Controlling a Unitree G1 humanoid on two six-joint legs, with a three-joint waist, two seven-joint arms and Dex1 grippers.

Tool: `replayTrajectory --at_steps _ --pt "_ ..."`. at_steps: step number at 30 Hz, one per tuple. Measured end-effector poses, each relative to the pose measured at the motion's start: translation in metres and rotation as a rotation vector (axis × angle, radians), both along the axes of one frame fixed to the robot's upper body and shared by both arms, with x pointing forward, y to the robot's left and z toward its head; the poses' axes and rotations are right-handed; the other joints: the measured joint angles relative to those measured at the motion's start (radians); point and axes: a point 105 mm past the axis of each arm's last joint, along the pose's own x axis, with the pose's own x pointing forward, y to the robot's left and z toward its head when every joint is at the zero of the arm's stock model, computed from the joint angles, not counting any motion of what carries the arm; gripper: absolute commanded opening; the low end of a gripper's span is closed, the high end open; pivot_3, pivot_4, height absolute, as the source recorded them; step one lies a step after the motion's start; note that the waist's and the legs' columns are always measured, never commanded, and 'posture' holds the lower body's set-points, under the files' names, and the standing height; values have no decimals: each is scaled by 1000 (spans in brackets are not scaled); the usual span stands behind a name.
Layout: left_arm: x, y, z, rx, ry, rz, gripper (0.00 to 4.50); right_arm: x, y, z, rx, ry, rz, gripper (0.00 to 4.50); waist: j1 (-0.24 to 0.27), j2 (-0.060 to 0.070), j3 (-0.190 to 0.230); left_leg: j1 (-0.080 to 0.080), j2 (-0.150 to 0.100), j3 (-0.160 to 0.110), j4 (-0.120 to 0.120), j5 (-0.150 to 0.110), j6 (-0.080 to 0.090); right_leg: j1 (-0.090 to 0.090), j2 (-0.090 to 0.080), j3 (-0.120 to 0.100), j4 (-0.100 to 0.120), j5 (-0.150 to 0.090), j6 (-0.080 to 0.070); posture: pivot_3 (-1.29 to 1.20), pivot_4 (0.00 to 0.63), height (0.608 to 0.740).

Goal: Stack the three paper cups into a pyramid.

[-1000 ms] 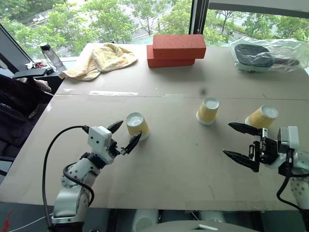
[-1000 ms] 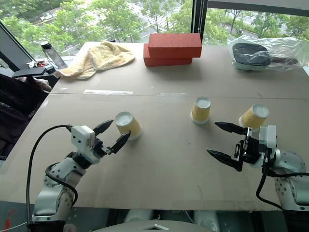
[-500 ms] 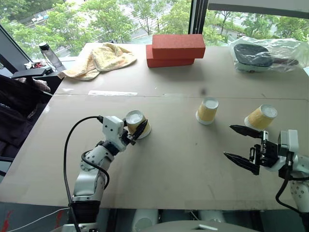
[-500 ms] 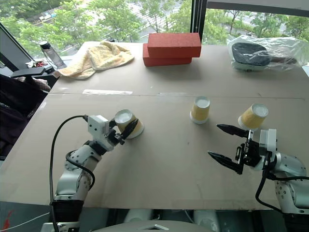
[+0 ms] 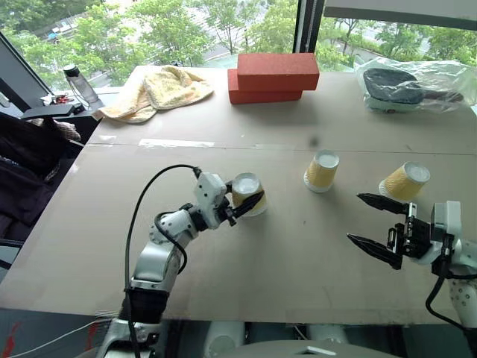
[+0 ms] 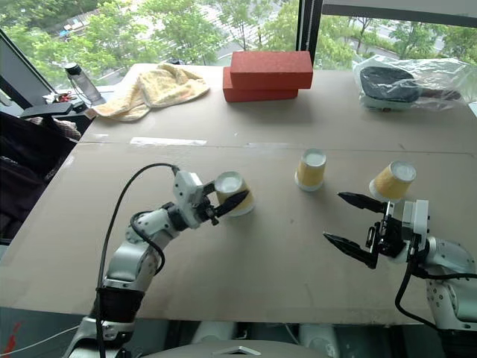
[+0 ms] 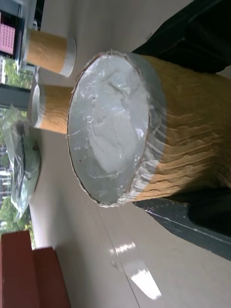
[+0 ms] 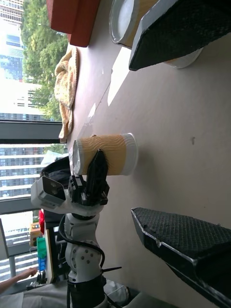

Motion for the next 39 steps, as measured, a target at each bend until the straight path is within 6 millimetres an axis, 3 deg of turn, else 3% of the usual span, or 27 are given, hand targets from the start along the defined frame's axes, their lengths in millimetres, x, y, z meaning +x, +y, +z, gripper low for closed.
replayTrajectory --at_steps 4,10,15,21,25,31,35,39 --pt "-15 -38 -10 43 36 -232 2278 -8 -11 -11 -57 53 -27 4500 -3 0 0 0 -1 1 0 2 -3 -1 3 1 -1 0 0 0 150 730" --pt "-28 -50 -23 101 67 -379 2278 -10 -14 -15 -74 65 -48 4500 -4 0 0 2 2 0 0 0 0 -3 9 6 6 -1 0 0 150 730" --pt "-28 -48 -23 121 55 -399 4442 -9 -14 -15 -73 65 -63 4500 -4 0 0 5 2 3 0 0 0 -3 9 10 8 -1 0 0 150 730" --pt "-24 -34 -1 173 -68 -378 4442 4 -10 -6 -54 41 -70 4500 -4 0 1 5 3 3 0 0 0 -3 9 13 9 -1 0 0 150 730" --pt "-30 -28 30 113 -121 -366 4442 28 -7 -1 -32 28 -126 4500 -6 0 1 5 4 3 0 0 0 -3 9 14 9 -1 0 0 150 730" --pt "-33 -10 81 -73 -99 -273 4442 79 8 1 -20 40 -248 4500 -5 0 2 4 4 3 1 3 -5 -5 9 15 10 -1 0 0 150 730" --pt "-21 17 82 -2 42 -82 4442 118 21 5 -34 33 -337 4500 -17 0 2 3 4 4 0 4 -6 -8 9 16 12 -1 0 0 150 730" --pt "-12 39 80 24 154 82 4442 135 33 2 -26 56 -339 4500 -17 -2 3 -7 4 2 1 5 -9 -15 9 15 13 -1 0 0 150 730"
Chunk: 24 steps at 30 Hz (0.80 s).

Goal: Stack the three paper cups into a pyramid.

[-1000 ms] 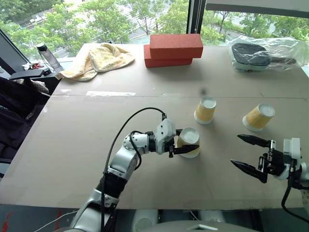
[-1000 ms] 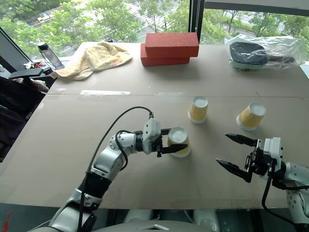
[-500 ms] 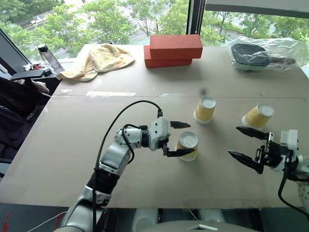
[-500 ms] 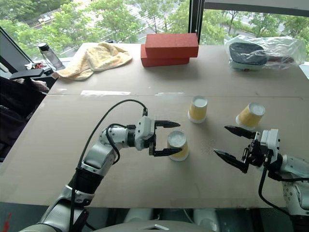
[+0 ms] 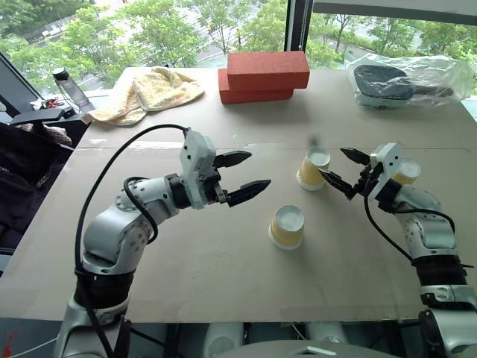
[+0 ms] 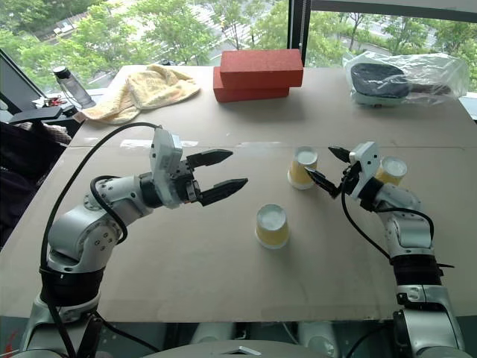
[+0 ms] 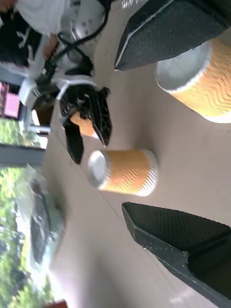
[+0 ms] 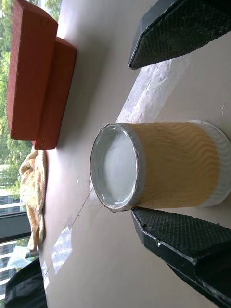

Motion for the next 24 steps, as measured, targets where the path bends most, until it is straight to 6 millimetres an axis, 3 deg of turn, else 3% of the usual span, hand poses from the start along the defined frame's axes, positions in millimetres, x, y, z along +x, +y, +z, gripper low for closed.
replayTrajectory --at_steps 4,17,20,23,24 --pt "-11 0 4 46 44 -1 4442 5 15 1 18 11 54 4500 -4 0 1 0 0 1 0 0 0 0 -1 0 0 0 0 0 150 730" --pt "-14 3 2 146 58 32 4442 13 29 2 36 23 95 4500 -12 0 1 2 0 1 0 1 -1 0 0 1 1 0 0 0 150 730" --pt "-15 1 8 155 32 21 4500 14 33 4 36 19 103 3699 -12 0 1 2 -1 1 0 1 -1 0 0 1 1 0 0 0 150 730" --pt "-15 1 9 160 28 15 4500 13 34 2 24 20 110 2278 -12 0 1 2 -1 1 0 1 -1 0 0 1 1 0 0 0 150 730" --pt "-16 1 9 162 29 12 4500 13 35 2 23 20 113 2188 -12 0 1 2 -1 1 0 1 -1 0 0 1 1 0 0 0 150 730"
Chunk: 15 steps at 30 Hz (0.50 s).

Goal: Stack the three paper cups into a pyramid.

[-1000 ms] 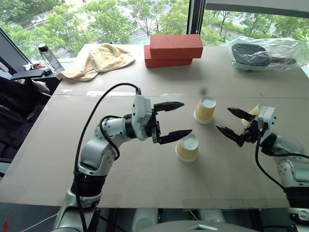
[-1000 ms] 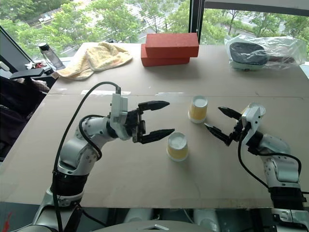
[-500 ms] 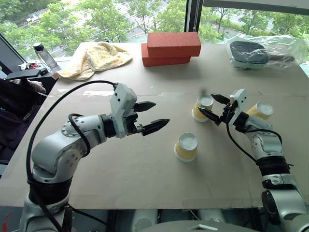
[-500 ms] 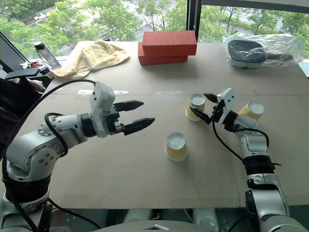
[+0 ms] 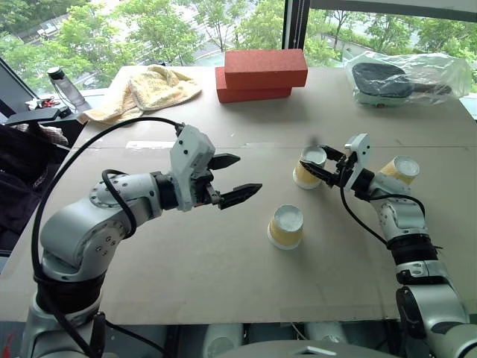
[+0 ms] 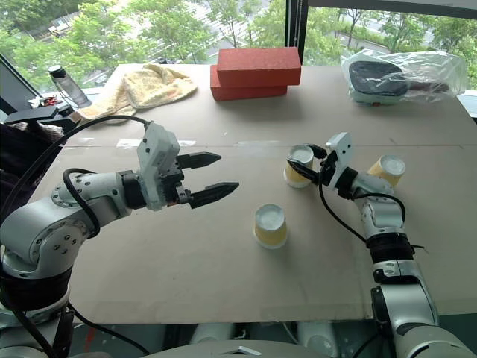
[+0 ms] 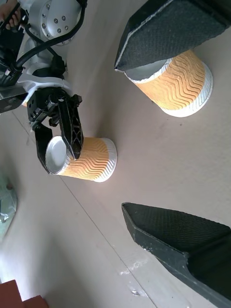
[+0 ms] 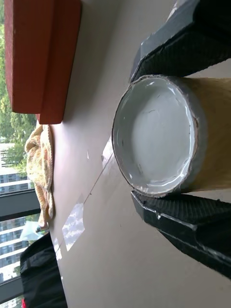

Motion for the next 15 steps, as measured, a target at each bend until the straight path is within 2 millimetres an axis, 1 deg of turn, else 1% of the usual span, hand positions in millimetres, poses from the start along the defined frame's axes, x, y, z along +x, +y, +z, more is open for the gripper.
replayTrajectory --at_steps 6,9,11,13,14,15 --pt "-4 -5 -4 20 17 -49 4500 -5 -3 0 -13 -8 3 2187 2 0 0 0 0 0 0 0 0 0 0 0 0 0 0 0 150 730" --pt "-7 -8 -3 36 -1 -94 4500 -12 -10 0 -33 -12 -1 2187 2 0 0 0 0 0 0 0 0 0 0 0 0 0 0 0 150 730" --pt "-10 -12 -3 34 -9 -139 4500 -18 -18 1 -42 -10 -10 2187 4 0 0 -1 0 0 0 0 0 0 0 0 0 0 0 0 150 730" --pt "-16 -17 -4 25 -8 -217 4500 -37 -34 0 -72 6 -7 2187 15 0 0 -1 0 -1 -1 0 0 0 0 0 -1 0 0 0 150 730" --pt "-19 -18 -4 15 -7 -264 4500 -52 -45 -3 -87 26 -3 2187 21 0 0 -2 0 -1 -1 0 0 0 0 0 -2 0 0 0 150 730" --pt "-21 -17 -4 12 -1 -290 4500 -59 -50 -5 -83 41 0 2187 23 0 0 -1 -1 0 -1 0 0 0 1 0 -2 0 0 0 150 730"
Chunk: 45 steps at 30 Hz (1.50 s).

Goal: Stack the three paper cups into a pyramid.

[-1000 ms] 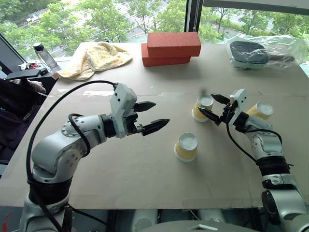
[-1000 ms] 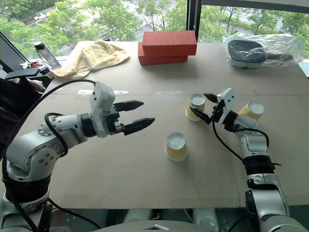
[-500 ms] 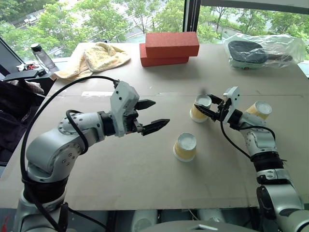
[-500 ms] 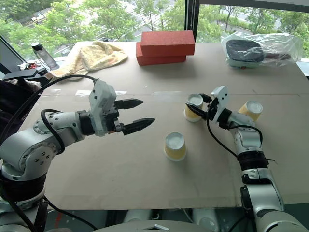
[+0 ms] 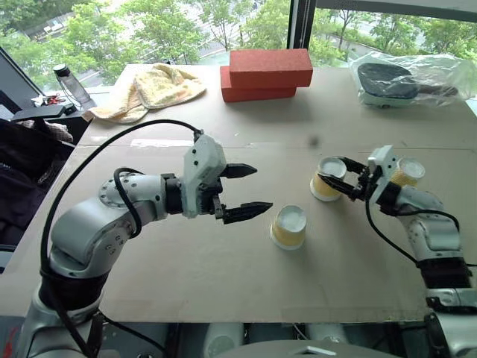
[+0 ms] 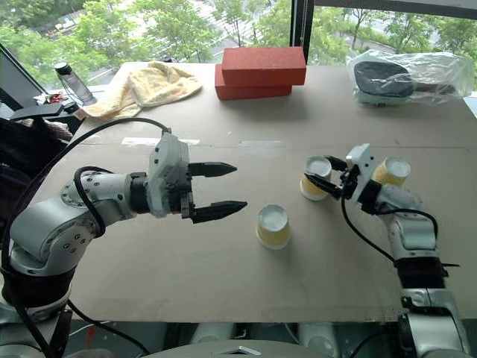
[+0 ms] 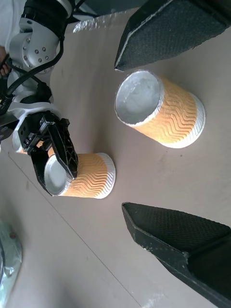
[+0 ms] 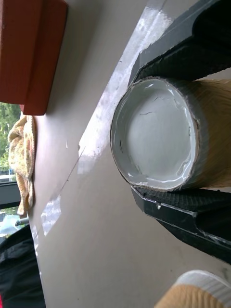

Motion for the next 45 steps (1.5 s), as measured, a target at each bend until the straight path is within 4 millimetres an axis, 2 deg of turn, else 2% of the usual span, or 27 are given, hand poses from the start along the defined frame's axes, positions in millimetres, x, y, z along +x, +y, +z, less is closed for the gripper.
replayTrajectory --at_steps 6,10,15,20,21,22,24,27,33,36,39,42,44,45 --pt "-22 -3 -11 55 -1 -233 4500 -47 -5 -11 25 70 82 2187 -9 0 0 3 -1 1 0 0 0 1 3 1 2 0 0 0 150 730" --pt "-27 -2 -15 76 -9 -320 4500 -71 6 -14 50 101 173 2187 -10 0 0 2 -1 1 1 -1 1 0 3 2 1 0 0 0 150 730" --pt "-22 -2 -16 103 -29 -340 4500 -76 28 -16 38 40 230 2187 -10 -1 1 2 -1 1 1 -2 4 0 4 2 1 0 0 0 150 730" --pt "-22 -2 -15 109 -29 -351 4500 -71 32 -17 13 -1 224 2187 -10 -2 1 2 -1 1 1 0 1 0 3 2 1 0 0 0 150 730" --pt "-22 -2 -15 110 -32 -353 4500 -70 32 -18 8 0 224 3193 -9 -2 1 2 -1 1 1 0 1 0 3 2 1 0 0 0 150 730" --pt "-22 -2 -14 110 -35 -354 4500 -70 32 -19 5 -1 223 3506 -7 -2 1 2 -1 0 1 0 1 0 4 1 1 0 0 0 150 730" --pt "-20 -1 -13 111 -36 -353 4500 -71 32 -18 3 -13 226 4430 -2 -2 1 2 0 0 1 0 1 0 4 1 1 0 0 0 150 730" --pt "-19 -1 -15 113 -25 -352 4500 -72 30 -18 4 -7 231 4472 2 -2 1 2 -1 1 1 0 1 0 4 1 1 0 0 0 150 730" --pt "-16 -2 -13 114 -29 -362 4500 -85 15 -11 0 -7 217 4472 5 -2 1 1 -1 0 2 0 1 0 4 1 1 0 0 0 150 730" --pt "-15 -3 -9 97 -22 -363 4500 -96 2 6 46 -35 166 4472 4 -2 1 1 0 0 2 0 1 0 4 1 2 0 0 0 150 730" --pt "-13 -6 -8 70 -6 -364 4500 -97 -8 16 70 -60 107 4472 3 -3 2 2 0 0 2 0 1 0 4 1 2 0 0 0 150 730" --pt "-4 -13 2 12 -14 -322 4500 -82 -34 33 114 -139 -88 4472 3 -3 2 1 0 0 5 0 1 1 4 1 3 0 0 0 150 730" --pt "3 -17 10 -19 -29 -288 4500 -65 -55 40 83 -189 -245 4472 2 -3 2 1 -1 1 6 0 1 1 4 2 3 0 0 0 150 730" --pt "10 -19 14 -38 -34 -260 4500 -50 -71 42 71 -208 -363 4472 1 -3 2 1 -1 1 7 0 1 1 4 2 4 0 0 0 150 730"
